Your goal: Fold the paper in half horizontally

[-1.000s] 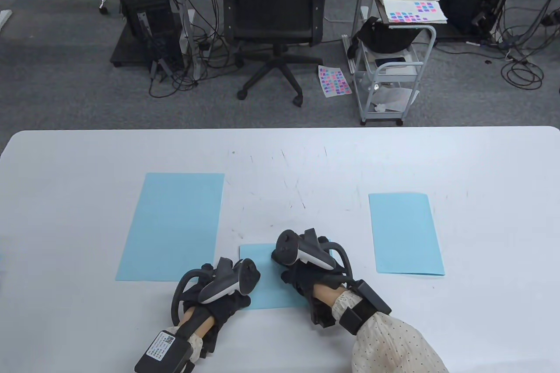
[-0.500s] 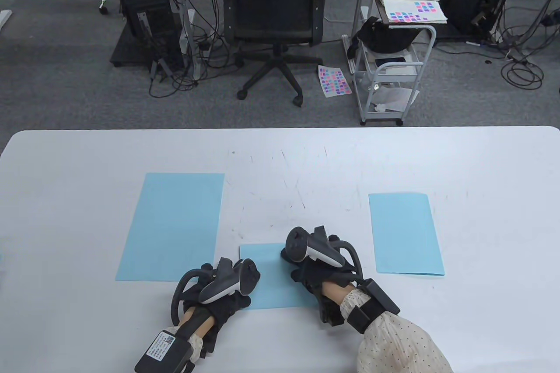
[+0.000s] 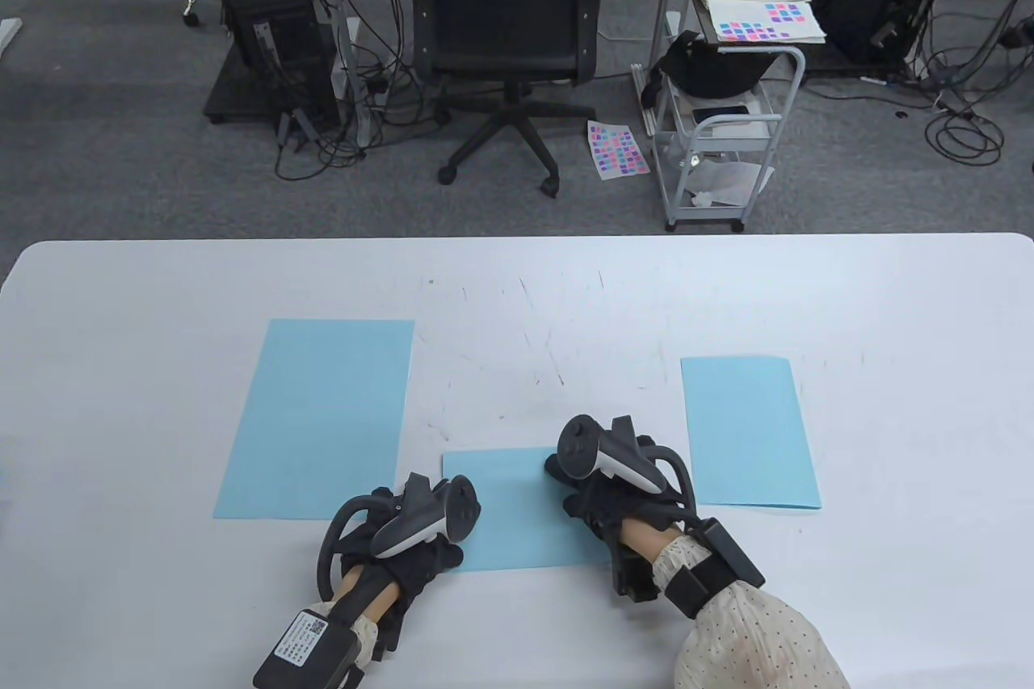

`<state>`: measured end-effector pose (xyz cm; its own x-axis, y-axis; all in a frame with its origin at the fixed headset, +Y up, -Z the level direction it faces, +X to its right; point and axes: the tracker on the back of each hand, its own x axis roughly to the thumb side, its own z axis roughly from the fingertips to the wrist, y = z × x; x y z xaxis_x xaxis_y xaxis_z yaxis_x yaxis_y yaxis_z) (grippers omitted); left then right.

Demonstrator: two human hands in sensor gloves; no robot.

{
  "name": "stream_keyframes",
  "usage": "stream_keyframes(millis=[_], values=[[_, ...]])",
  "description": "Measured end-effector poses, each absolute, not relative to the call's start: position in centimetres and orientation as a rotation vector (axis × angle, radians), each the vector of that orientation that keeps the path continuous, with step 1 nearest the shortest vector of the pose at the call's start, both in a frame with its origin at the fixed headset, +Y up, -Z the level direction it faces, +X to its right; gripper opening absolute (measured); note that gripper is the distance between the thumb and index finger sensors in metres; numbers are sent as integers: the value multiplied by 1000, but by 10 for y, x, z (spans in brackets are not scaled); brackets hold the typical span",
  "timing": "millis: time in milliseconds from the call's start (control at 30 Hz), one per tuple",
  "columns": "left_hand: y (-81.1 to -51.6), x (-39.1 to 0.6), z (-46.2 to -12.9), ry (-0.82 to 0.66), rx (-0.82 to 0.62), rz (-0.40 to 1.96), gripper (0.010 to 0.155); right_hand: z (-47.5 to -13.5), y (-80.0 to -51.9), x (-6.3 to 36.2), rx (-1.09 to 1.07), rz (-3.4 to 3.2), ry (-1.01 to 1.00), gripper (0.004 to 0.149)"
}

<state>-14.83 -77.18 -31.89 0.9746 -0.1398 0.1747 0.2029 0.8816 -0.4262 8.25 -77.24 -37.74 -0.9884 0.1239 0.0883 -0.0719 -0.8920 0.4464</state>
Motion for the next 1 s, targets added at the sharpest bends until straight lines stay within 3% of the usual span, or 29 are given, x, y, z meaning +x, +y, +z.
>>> stream_keyframes(millis=[533,667,833,1000], values=[[-771,-148,-320,-139,-460,-186,64,-375,-770,113,37,2931,708,62],[-771,-147,-321,-140,-461,-195,64,-353,-763,110,168,2877,592,65],[-768,-143,-322,-146,-456,-219,65,-334,-775,102,325,2913,703,65],[-765,-138,-324,-142,-492,-249,68,-334,-781,104,329,2901,723,65]])
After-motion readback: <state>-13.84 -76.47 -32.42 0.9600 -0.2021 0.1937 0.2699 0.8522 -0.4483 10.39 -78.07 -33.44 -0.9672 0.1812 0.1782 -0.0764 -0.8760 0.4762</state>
